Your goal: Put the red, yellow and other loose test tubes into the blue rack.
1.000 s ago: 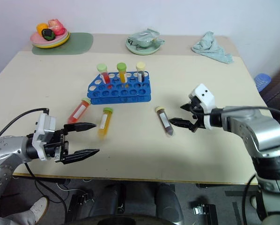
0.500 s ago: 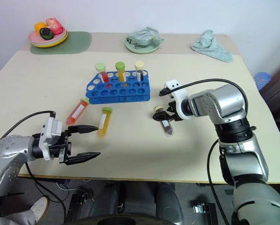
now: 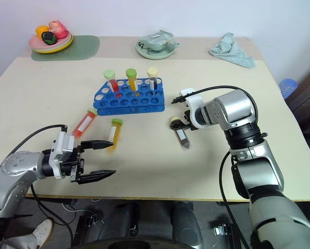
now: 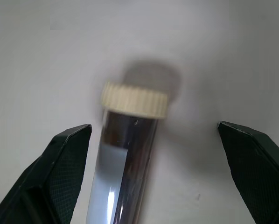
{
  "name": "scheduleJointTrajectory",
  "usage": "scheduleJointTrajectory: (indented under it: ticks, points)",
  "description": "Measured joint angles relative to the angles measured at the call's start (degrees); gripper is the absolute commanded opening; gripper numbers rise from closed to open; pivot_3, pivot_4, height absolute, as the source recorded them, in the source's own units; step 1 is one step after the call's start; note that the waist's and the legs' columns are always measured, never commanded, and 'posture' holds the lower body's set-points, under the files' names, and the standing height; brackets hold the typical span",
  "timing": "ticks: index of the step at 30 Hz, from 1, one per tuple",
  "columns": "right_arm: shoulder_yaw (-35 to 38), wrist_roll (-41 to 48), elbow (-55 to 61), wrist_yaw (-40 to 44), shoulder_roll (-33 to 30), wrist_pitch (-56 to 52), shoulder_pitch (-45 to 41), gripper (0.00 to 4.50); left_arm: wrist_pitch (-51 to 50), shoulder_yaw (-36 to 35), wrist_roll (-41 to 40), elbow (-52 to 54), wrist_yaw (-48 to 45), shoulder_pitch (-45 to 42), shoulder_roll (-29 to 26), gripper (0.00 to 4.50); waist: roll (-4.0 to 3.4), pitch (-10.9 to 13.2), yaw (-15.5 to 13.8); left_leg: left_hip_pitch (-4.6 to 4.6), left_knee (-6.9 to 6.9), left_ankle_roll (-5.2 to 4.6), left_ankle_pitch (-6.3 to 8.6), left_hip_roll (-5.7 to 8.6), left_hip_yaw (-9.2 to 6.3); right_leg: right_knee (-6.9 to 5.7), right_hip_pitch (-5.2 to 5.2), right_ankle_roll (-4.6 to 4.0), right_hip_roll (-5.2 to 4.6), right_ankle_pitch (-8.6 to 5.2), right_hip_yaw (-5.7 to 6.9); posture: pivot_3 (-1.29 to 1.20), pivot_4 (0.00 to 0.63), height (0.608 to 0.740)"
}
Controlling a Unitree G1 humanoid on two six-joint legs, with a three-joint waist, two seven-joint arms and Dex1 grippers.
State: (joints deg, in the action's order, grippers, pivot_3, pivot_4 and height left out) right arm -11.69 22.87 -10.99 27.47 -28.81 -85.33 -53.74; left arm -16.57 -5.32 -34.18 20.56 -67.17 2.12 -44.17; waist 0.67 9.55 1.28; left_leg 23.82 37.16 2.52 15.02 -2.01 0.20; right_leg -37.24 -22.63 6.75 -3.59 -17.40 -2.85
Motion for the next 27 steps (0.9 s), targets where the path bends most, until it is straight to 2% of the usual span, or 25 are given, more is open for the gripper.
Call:
scheduleJointTrajectory:
  ticks: [2, 5, 8, 10, 11, 13, 27]
  points:
    - [1.5, -0.4, -1.6, -0.8, 1.1, -0.4, -0.6, 4.41, 0.0, 0.1, 0.0, 0.0, 0.0, 0.0, 0.0, 4.45, 0.00, 0.0, 0.0, 0.00, 0.00, 0.00, 0.00, 0.00, 0.00, -0.01, 0.00, 0.00, 0.00, 0.00, 0.00, 0.00, 0.150, 0.740]
    - [2.7, -1.2, -2.8, -1.7, 1.9, -0.7, -1.0, 3.64, 0.1, 0.1, 0.0, -0.1, -0.2, -0.1, 0.0, 4.50, 0.00, 0.0, 0.0, -0.01, 0.00, 0.00, 0.00, 0.00, 0.00, -0.01, 0.01, 0.00, 0.00, 0.00, 0.00, 0.00, 0.150, 0.740]
    - [3.0, -1.0, -2.5, -1.2, 2.0, -1.6, -0.9, 2.07, 0.1, 0.5, 0.3, -0.1, -0.1, -0.5, 0.6, 4.50, -0.01, 0.0, -0.1, -0.01, 0.00, 0.00, 0.00, 0.00, 0.01, 0.00, 0.02, 0.00, 0.00, 0.00, 0.00, 0.00, 0.150, 0.740]
    - [2.9, -0.8, -1.5, -1.2, 1.8, -2.5, -0.7, 1.21, 0.1, 1.3, 0.6, -0.1, 0.0, -0.5, 0.9, 4.50, 0.01, 0.0, -0.4, -0.01, 0.01, 0.00, 0.00, 0.02, 0.00, 0.02, 0.07, 0.00, -0.02, 0.00, 0.00, 0.00, 0.150, 0.740]
    - [2.9, -0.8, -1.3, -1.2, 1.7, -2.8, -0.6, 1.02, 0.1, 1.6, 0.8, -0.1, 0.0, -0.5, 1.1, 4.50, 0.04, 0.0, -0.4, -0.01, 0.02, 0.00, 0.00, 0.02, 0.00, 0.04, 0.08, 0.00, -0.02, 0.00, 0.00, 0.00, 0.150, 0.740]
    - [2.9, -0.8, -0.3, -1.3, 1.7, -2.8, -0.1, 0.89, 0.2, 2.0, 1.1, -0.2, 0.0, -0.5, 1.4, 4.50, 0.05, 0.0, -0.3, -0.01, 0.02, 0.00, 0.00, 0.02, 0.00, 0.04, 0.07, 0.00, -0.02, 0.00, 0.00, 0.00, 0.150, 0.740]
    - [2.9, -0.7, 4.1, -1.1, 0.7, -3.7, 1.8, 0.89, 0.5, 2.5, 1.2, -1.0, -0.5, -2.4, 1.7, 4.50, 0.04, 0.0, -0.4, 0.01, 0.01, 0.00, 0.00, 0.02, -0.02, 0.03, 0.04, 0.00, -0.01, 0.00, 0.01, 0.00, 0.150, 0.740]
